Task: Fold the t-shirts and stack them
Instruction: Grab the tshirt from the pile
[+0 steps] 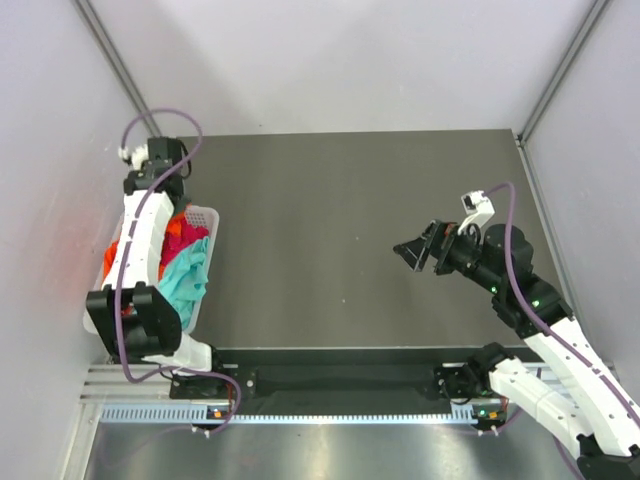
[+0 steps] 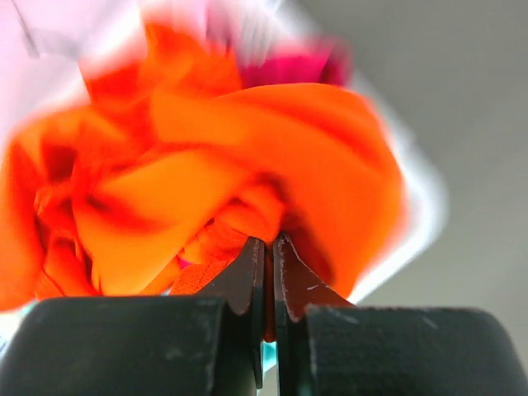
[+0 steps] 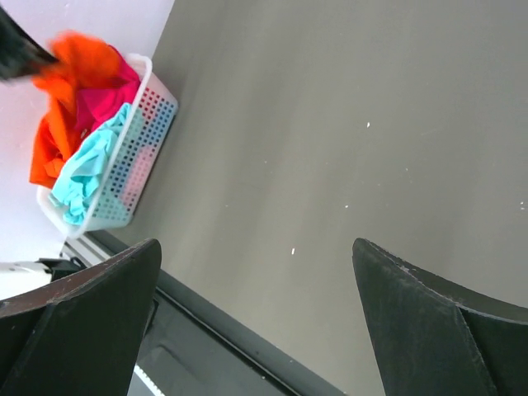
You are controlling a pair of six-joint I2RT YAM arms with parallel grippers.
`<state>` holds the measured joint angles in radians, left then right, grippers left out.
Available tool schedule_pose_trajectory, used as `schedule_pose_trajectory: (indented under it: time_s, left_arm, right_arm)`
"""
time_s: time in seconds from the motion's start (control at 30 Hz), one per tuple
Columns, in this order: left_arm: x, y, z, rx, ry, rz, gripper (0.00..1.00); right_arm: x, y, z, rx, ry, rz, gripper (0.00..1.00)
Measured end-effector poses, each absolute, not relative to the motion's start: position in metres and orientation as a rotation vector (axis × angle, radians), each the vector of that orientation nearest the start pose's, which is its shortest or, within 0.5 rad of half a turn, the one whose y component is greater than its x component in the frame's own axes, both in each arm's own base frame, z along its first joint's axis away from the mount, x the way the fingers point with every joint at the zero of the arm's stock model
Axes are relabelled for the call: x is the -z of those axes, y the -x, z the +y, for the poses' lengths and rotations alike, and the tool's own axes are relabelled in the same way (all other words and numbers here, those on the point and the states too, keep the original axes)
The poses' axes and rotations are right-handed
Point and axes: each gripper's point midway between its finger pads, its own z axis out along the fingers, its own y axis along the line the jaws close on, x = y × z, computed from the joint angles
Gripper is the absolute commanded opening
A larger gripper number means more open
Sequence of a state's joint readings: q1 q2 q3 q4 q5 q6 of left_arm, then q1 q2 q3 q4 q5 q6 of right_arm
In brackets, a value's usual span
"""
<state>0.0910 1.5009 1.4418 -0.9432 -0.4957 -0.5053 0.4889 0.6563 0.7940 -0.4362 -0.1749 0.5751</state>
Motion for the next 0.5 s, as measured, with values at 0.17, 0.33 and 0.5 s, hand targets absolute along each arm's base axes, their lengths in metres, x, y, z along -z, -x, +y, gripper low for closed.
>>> schedule_pose_trajectory:
  time_s: [0.17, 0.33, 0.5]
  left_arm:
    - [-0.285, -0.370, 0.092, -0.327, 0.850, 2.098, 0.00]
    - [-0.352, -0.393, 0.060, -0.065, 0.736, 1.987, 0.00]
    - [-0.419, -0.413, 0.000, 0.318, 0.581, 1.838, 0.00]
  right_arm:
    - [-0.261, -0.210, 0.172, -0.878, 0.062, 1.968, 1.00]
    - [-0.263, -0.209, 0.173, -0.880, 0.068, 1.972, 1.00]
    - [-0.264, -0.209, 0.174, -0.885, 0.072, 1.970, 1.00]
